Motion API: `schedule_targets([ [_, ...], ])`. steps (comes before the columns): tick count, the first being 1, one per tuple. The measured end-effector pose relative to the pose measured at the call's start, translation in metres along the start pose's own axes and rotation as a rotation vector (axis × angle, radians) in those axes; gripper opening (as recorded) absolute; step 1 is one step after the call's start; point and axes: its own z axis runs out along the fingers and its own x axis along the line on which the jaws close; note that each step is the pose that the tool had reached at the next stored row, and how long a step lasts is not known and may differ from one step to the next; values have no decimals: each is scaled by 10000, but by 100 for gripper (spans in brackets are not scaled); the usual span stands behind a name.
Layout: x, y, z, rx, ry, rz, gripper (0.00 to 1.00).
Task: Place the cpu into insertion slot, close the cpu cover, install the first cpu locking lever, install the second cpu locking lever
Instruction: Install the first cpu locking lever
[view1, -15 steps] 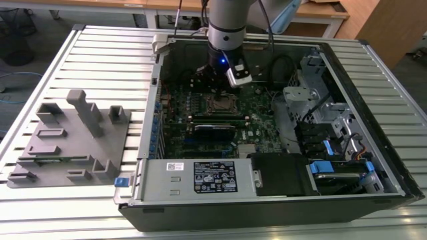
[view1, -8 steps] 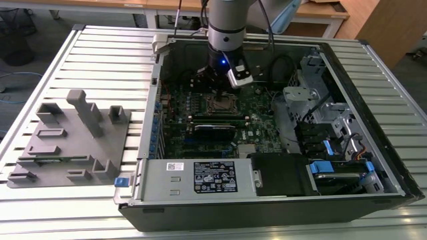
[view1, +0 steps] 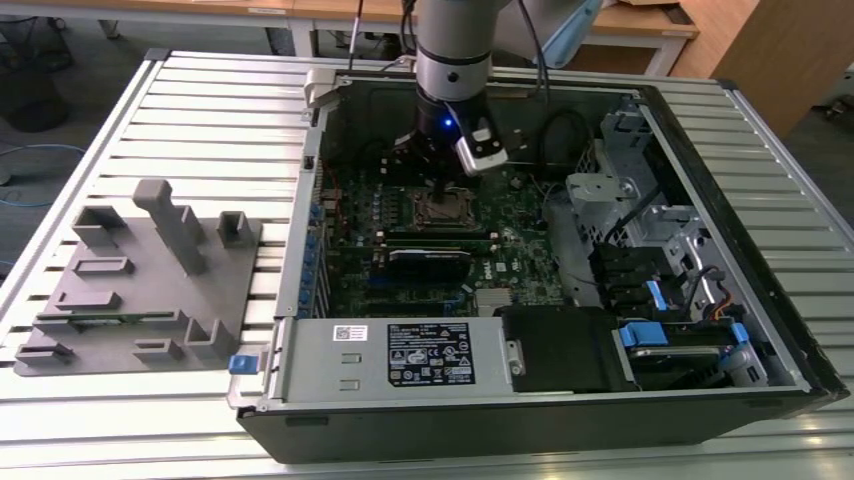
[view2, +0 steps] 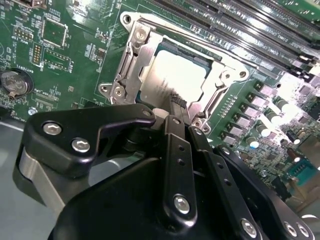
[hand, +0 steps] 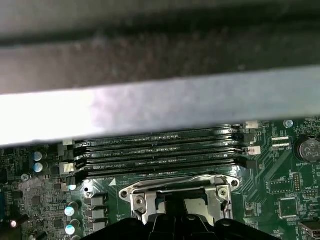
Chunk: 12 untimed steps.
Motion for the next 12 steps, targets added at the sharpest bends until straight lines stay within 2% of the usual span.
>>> schedule_targets([
  [7,-2,-7,-35,-5,-3,-30,11],
  [12,-13,-23,-34,-25,-57,-148,11],
])
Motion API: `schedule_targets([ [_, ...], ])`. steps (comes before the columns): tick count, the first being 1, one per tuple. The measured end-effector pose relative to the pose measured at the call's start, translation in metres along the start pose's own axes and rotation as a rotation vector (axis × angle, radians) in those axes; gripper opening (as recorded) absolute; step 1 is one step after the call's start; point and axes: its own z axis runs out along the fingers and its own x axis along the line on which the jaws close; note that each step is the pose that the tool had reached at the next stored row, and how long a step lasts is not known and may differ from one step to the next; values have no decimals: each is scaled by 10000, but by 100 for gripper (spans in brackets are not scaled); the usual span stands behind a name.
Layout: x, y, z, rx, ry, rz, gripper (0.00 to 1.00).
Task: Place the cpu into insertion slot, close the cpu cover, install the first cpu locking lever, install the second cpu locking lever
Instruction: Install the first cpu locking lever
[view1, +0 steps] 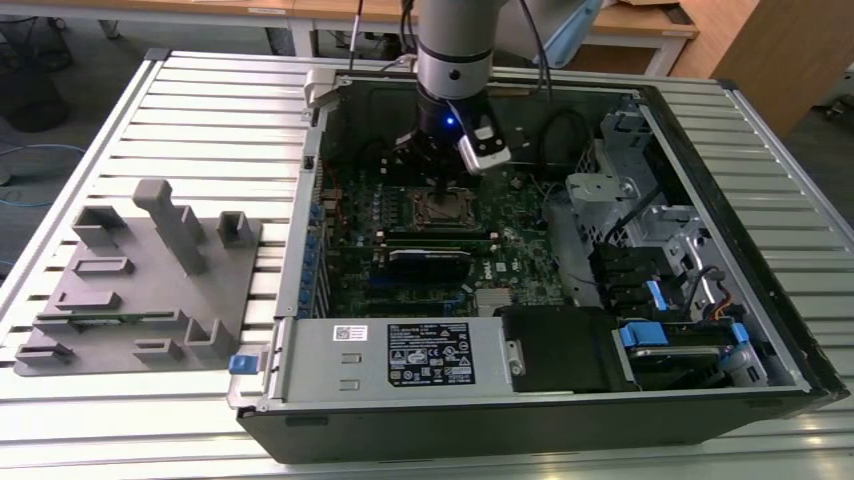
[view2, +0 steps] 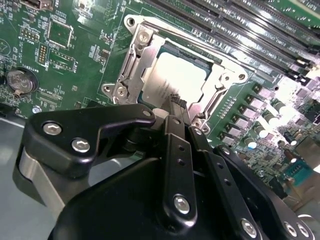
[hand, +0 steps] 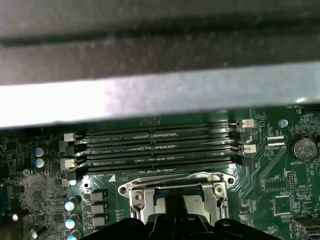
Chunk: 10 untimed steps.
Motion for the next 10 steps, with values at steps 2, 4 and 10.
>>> schedule_targets([
  [2,-3,-17,0,-2,-5,-33,11],
  [4,-6,-42,-1,-2,-7,-54,11],
  [10,-16,-112,-2,-4,-7,-87,11],
])
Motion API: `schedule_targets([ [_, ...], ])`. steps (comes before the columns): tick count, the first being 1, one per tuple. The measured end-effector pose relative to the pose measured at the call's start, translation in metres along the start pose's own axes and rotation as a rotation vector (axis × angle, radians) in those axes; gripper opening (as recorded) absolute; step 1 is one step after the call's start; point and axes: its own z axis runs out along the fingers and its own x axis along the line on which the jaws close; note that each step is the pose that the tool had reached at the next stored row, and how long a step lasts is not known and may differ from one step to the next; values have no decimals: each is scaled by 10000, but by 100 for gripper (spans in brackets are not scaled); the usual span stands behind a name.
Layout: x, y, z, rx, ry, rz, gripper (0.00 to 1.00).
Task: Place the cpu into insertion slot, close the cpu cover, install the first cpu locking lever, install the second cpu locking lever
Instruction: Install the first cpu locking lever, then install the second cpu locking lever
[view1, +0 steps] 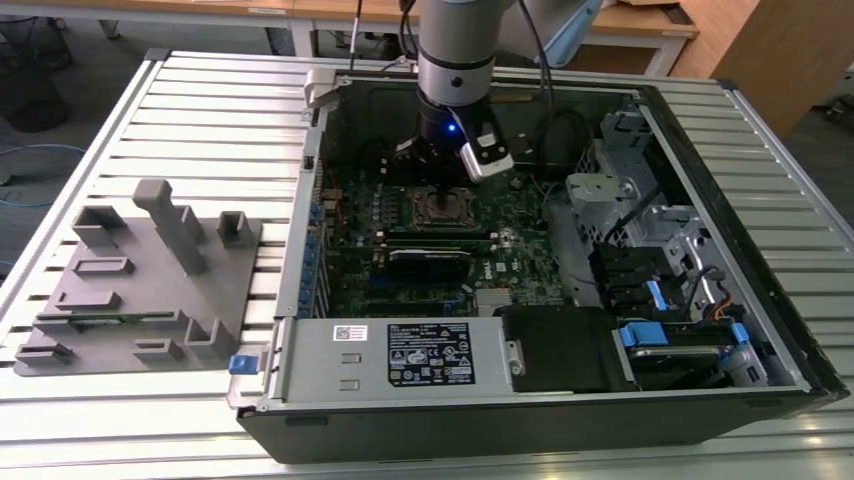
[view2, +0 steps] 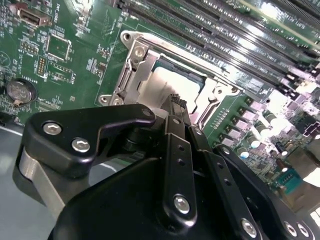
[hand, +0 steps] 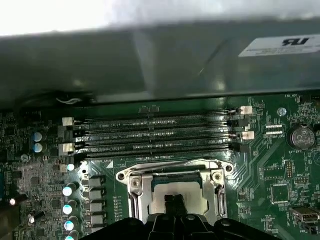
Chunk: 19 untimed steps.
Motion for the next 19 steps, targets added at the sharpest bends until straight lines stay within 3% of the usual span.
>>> schedule_targets([
  [4,-40,-4,2,0,0,-17,11],
  [19,-44,-2,-57,0,1,-16,11],
])
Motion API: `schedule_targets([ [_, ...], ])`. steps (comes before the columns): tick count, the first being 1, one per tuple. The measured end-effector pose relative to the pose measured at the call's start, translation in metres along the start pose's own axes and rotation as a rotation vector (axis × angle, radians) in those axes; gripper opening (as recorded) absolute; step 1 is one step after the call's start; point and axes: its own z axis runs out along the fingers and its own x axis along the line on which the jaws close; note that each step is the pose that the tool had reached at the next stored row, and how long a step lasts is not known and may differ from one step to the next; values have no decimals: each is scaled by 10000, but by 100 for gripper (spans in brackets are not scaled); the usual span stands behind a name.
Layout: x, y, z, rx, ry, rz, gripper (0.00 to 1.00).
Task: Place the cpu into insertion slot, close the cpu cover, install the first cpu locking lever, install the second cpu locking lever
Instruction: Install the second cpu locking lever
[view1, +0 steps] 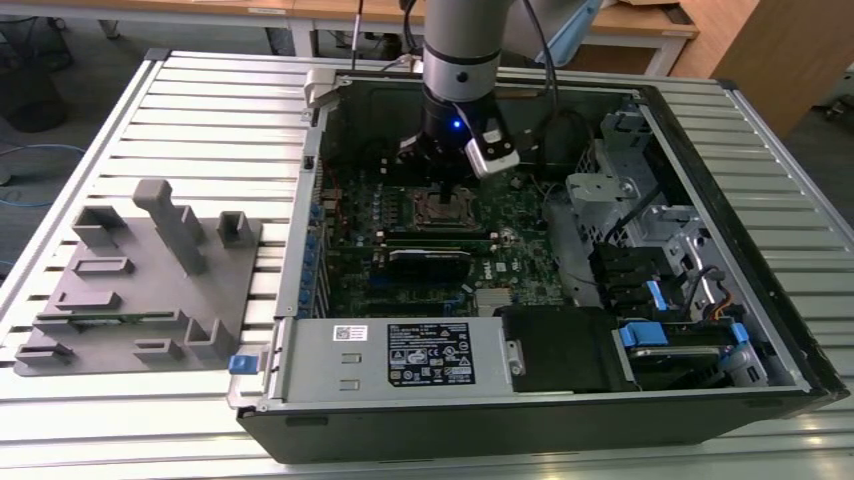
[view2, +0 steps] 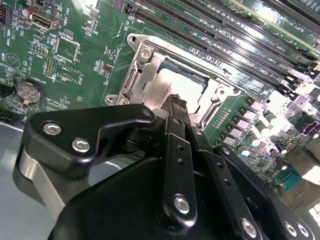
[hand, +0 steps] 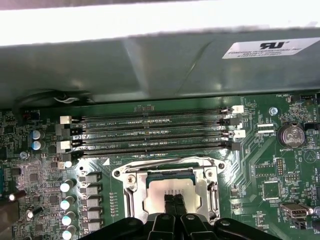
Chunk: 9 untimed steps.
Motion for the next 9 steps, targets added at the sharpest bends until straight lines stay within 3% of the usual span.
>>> schedule_targets([
  [9,-1,1,-33,1,0,0,11],
])
